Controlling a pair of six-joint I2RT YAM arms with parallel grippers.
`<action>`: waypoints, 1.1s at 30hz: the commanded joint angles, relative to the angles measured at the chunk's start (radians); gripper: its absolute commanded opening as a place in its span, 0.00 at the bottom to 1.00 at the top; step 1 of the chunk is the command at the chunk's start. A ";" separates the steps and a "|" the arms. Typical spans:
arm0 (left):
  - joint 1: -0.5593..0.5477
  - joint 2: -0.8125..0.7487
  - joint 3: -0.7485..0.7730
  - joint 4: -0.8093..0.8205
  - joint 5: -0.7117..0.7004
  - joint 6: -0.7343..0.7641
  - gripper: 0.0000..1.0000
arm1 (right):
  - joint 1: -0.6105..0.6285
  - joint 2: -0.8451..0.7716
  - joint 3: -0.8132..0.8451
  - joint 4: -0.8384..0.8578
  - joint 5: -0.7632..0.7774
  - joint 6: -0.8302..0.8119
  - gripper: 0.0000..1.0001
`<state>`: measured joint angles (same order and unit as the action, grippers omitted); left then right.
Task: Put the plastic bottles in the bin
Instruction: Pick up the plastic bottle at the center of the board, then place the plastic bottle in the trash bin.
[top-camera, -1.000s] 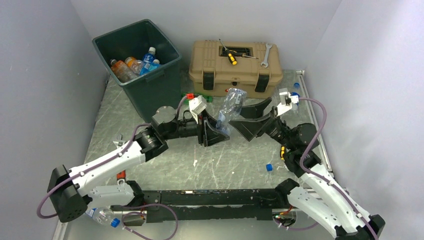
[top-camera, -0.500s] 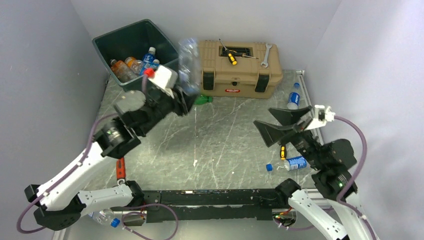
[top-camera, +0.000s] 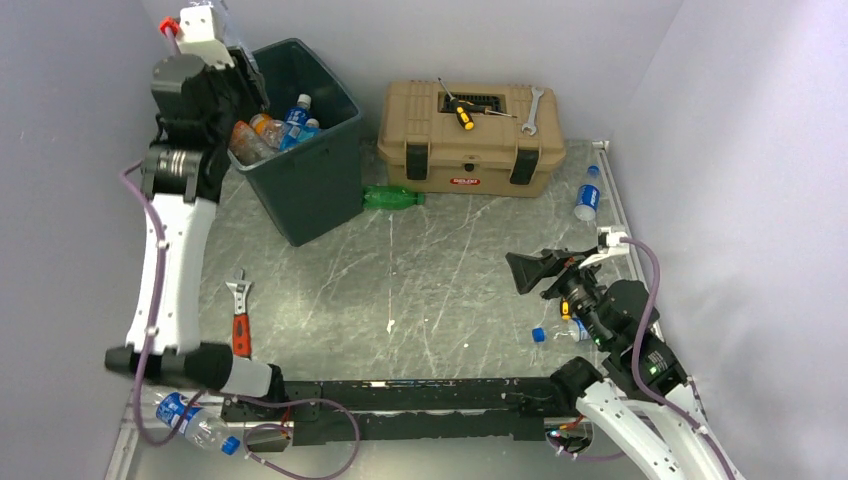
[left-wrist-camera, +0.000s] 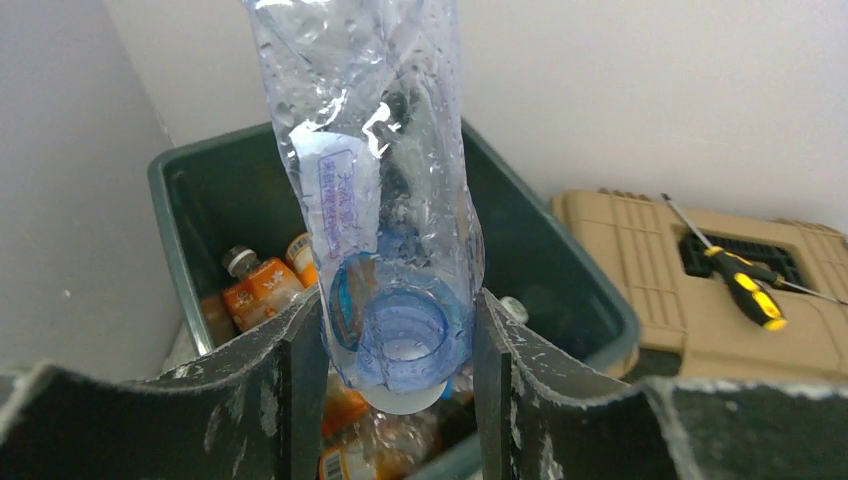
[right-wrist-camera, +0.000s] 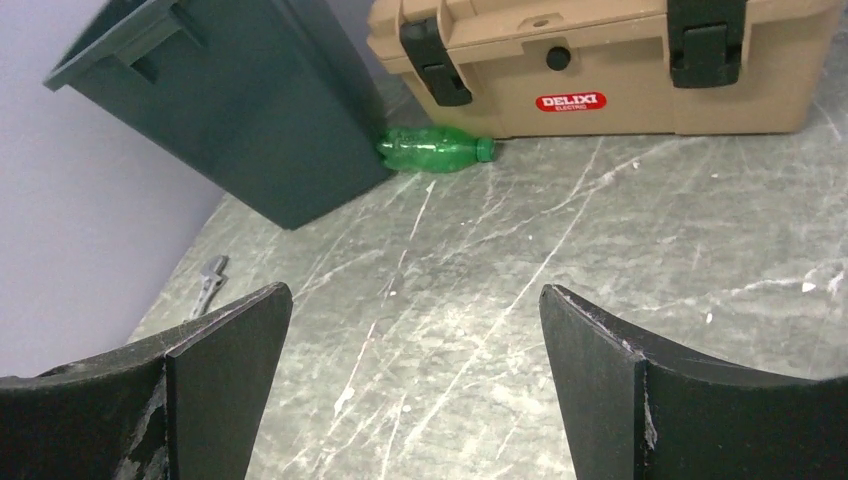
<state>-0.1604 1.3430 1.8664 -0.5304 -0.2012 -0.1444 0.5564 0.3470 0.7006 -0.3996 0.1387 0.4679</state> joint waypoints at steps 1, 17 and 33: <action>0.139 0.160 0.091 -0.074 0.225 -0.135 0.00 | 0.005 -0.056 -0.026 0.014 0.016 0.035 1.00; 0.157 0.408 0.153 -0.003 0.421 -0.104 0.12 | 0.005 -0.061 -0.165 0.055 -0.037 0.108 1.00; 0.054 0.039 -0.087 0.198 0.278 -0.083 0.99 | 0.005 -0.046 -0.089 -0.006 0.097 0.099 1.00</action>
<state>-0.0353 1.5951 1.8420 -0.4675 0.1158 -0.2481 0.5564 0.2836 0.5426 -0.4103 0.1501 0.5591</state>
